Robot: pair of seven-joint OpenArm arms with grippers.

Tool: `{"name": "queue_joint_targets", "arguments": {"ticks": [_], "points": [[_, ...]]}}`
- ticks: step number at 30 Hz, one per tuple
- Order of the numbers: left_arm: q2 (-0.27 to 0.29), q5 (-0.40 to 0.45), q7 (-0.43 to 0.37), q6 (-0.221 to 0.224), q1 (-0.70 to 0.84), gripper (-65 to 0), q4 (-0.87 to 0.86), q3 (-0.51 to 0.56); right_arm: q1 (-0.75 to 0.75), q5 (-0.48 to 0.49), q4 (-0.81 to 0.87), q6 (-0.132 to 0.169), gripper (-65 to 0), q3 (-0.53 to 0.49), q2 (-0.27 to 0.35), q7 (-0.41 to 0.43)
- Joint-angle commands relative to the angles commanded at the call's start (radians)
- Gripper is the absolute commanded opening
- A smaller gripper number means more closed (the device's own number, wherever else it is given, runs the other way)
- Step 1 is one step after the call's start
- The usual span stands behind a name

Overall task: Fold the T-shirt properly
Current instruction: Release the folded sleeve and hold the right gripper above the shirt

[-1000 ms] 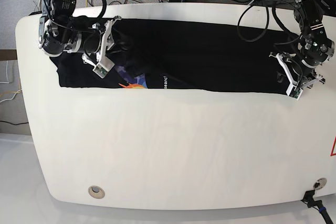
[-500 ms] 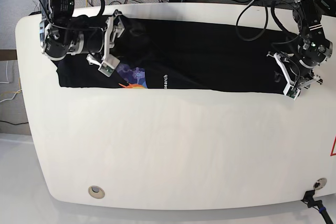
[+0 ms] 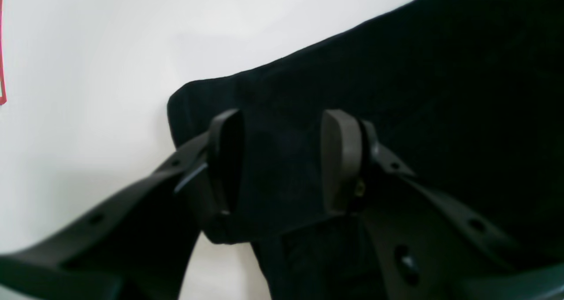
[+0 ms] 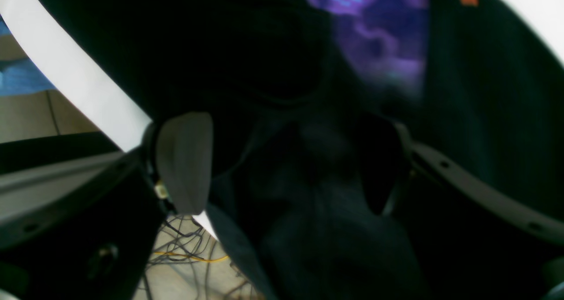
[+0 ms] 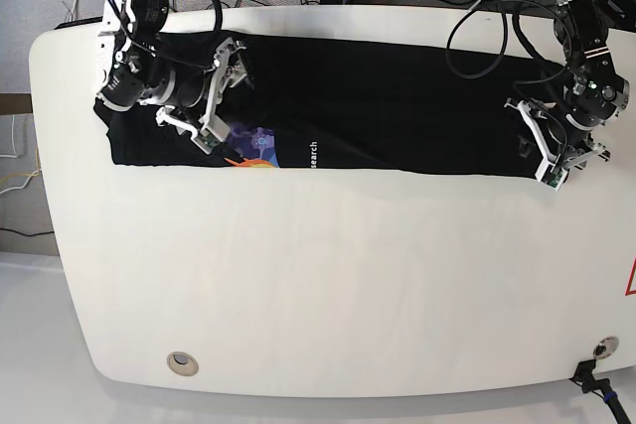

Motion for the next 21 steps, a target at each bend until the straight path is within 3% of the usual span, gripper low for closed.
{"name": "queue_joint_targets", "arguments": {"ticks": [8,12,18,21], "points": [[0.0,0.0,0.0,0.0,-0.002,-38.5,0.0,0.02,0.009,0.006,0.006,0.0,-23.0,-0.002,-0.137,-0.027],[0.0,0.0,0.0,0.0,-0.002,-38.5,0.0,0.02,-0.018,0.094,0.005,0.0,-23.0,-0.035,-0.133,-0.027],[0.0,0.0,-0.002,0.0,-0.018,-38.5,-0.041,0.02,-0.127,0.239,-0.002,0.0,-22.9,-0.11,-0.074,-0.027],[-0.009,0.0,-0.002,0.0,-0.028,-38.5,-0.068,0.018,-0.135,0.313,-0.041,0.0,-22.9,-0.074,-0.04,-0.027]]}}
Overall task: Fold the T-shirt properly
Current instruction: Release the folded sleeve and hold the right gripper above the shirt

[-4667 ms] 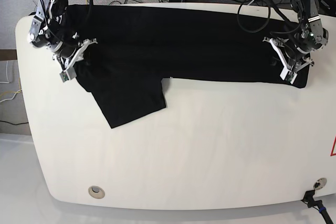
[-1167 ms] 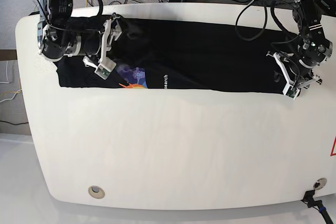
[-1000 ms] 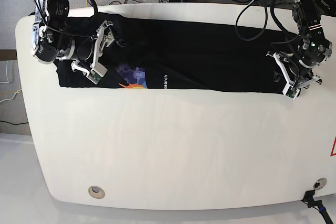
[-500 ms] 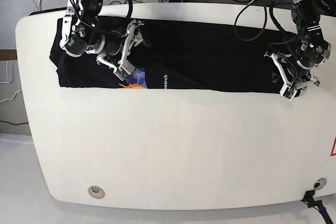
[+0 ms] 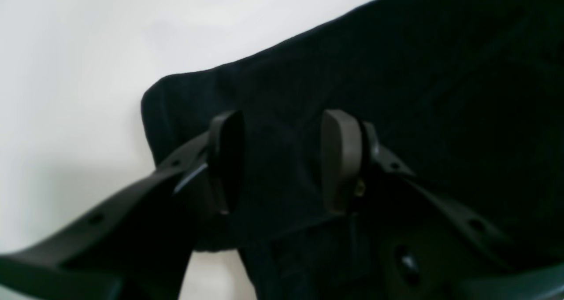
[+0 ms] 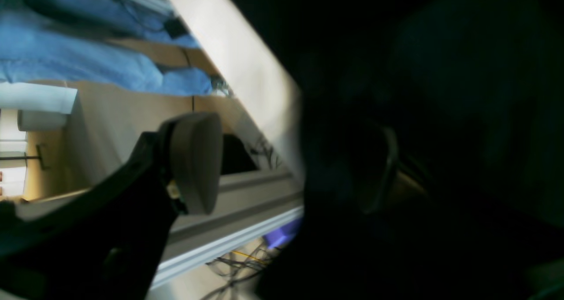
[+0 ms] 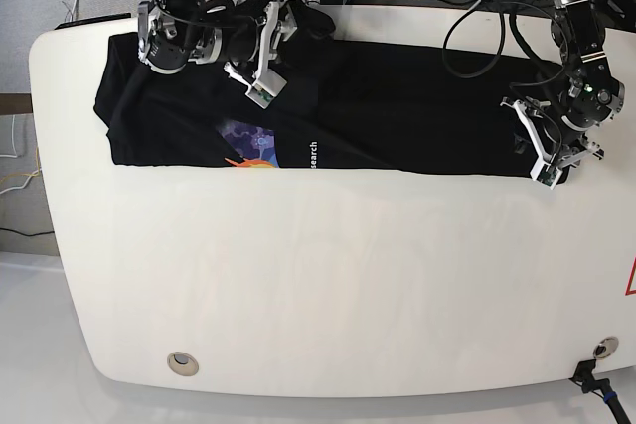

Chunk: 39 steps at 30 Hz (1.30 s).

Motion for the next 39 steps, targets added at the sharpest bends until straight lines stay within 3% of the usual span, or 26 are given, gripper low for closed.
{"name": "queue_joint_targets", "arguments": {"ticks": [3,9,14,19,21,23,26,27,32,36,39], "points": [[-0.002,0.0,0.0,0.0,-0.002,-38.5,-0.005,0.003,0.043,0.017,-0.035,0.0,-22.9,0.008,0.06,0.0],[-0.002,0.0,0.0,0.0,-0.002,-38.5,-0.005,0.003,0.163,-0.008,-0.037,0.0,-22.9,0.16,0.138,0.0],[-0.002,0.0,0.0,0.0,-0.002,-38.5,-0.002,0.003,0.21,-0.138,-0.037,0.0,-23.0,0.169,0.153,0.0],[-0.002,0.0,0.0,0.0,0.018,-38.5,0.025,0.002,0.138,-0.092,-0.037,0.0,-23.4,0.166,0.153,0.0],[-0.005,0.0,0.0,0.0,0.041,-38.6,0.029,0.002,0.117,-0.094,-0.037,0.0,-28.2,0.166,0.152,0.0],[-0.003,0.0,0.0,0.0,0.044,-42.0,0.029,0.002,0.103,-0.094,-0.037,0.0,-40.4,0.166,0.152,0.0],[0.0,0.0,0.0,0.0,0.044,-59.4,0.029,0.002,0.1,-0.094,-0.037,0.0,-62.9,0.166,0.157,0.0],[0.0,-0.002,0.0,0.0,0.044,-65.0,0.029,0.002,0.103,-0.094,-0.037,0.0,-65.0,0.166,0.16,0.0],[0.0,0.0,-0.029,0.0,0.046,-65.0,0.029,-0.002,0.107,-0.107,-0.038,0.0,-65.0,0.169,0.161,0.002],[0.0,0.002,-0.063,0.0,0.072,-65.0,0.02,0.002,0.107,-0.288,-0.044,0.0,-65.0,0.166,0.152,0.033],[0.012,0.002,-0.063,0.0,0.071,-65.0,-0.037,0.015,0.129,-0.39,-0.114,0.0,-65.0,0.121,0.158,0.119]]}}
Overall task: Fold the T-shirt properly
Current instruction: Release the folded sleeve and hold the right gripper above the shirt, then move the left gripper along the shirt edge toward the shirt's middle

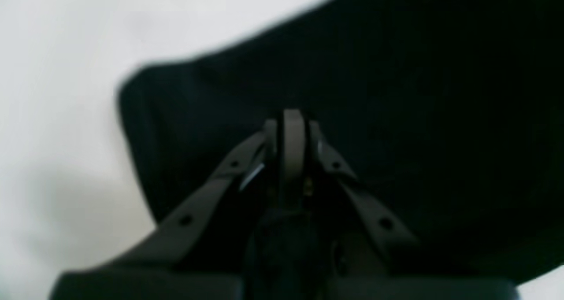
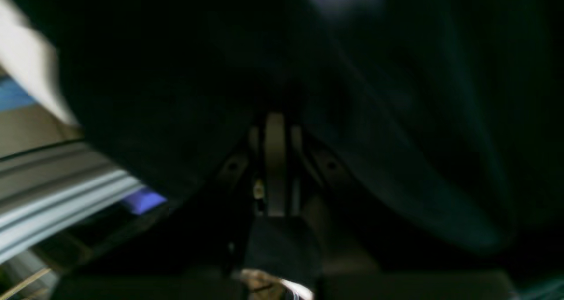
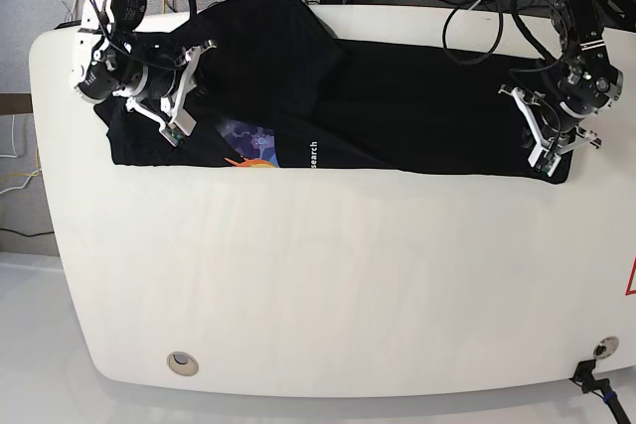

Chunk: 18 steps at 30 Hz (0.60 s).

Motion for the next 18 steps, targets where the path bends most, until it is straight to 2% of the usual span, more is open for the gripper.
{"name": "queue_joint_targets", "arguments": {"ticks": [8,12,16,17,18], "points": [[0.0,-0.003,-0.002,0.0,-0.002,-65.0,-0.032,0.003,0.078,-0.16,-0.269,0.0,-65.0,-0.02,0.003,0.187],[-0.006,-0.005,-0.002,0.0,-0.003,-65.0,-0.011,-0.015,0.106,-0.236,-0.304,0.0,-65.0,-0.02,0.003,0.195],[-0.011,-0.008,0.015,0.0,0.002,-65.0,0.057,-0.121,0.106,-0.241,-0.298,0.0,-65.0,-0.02,0.003,0.195],[-0.011,-0.008,0.037,0.0,0.002,-60.1,0.069,-0.161,0.106,-0.241,-0.299,0.0,-65.0,-0.02,0.003,0.195],[-0.012,-0.009,0.068,0.0,-0.003,-51.1,0.072,-0.207,0.104,-0.241,-0.299,0.0,-65.0,-0.02,0.003,0.195]]}}
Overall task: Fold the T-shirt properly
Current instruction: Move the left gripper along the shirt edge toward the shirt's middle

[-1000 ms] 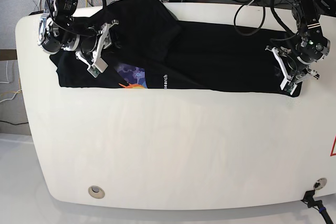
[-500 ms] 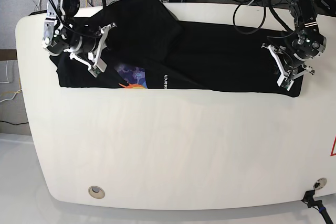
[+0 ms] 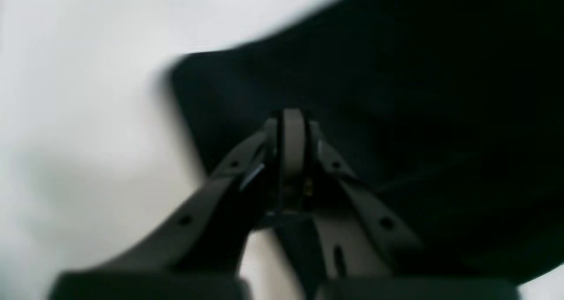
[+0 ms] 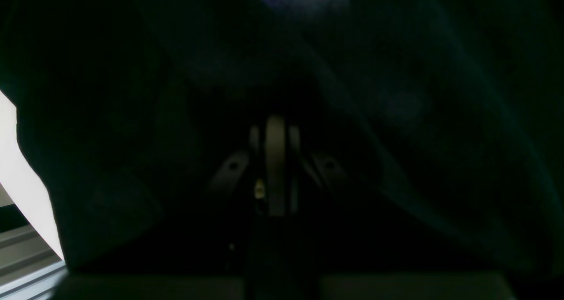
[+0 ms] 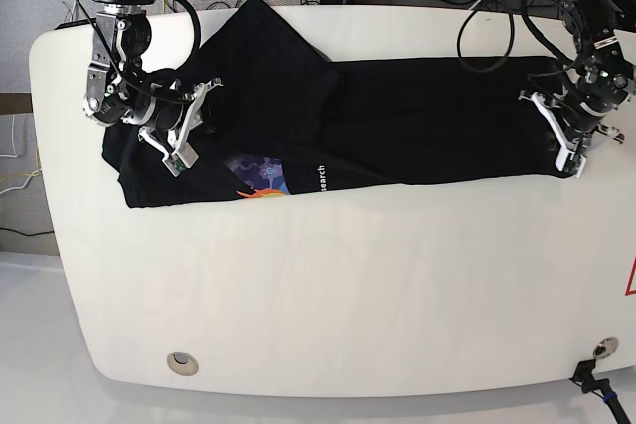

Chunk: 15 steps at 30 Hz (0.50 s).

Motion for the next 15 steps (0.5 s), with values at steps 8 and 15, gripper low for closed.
{"name": "queue_joint_targets", "arguments": {"ticks": [8,15], "points": [[-0.064,-0.204,0.238,0.0,-0.06,-30.1,-0.103,-0.216,0.002,0.002,-0.005,0.0,-65.0,0.0,-0.005,0.0],[-0.109,-0.407,0.239,0.0,-0.061,-29.9,-0.304,-0.149,0.002,0.002,-0.005,0.0,-65.0,0.0,-0.005,0.0]]}}
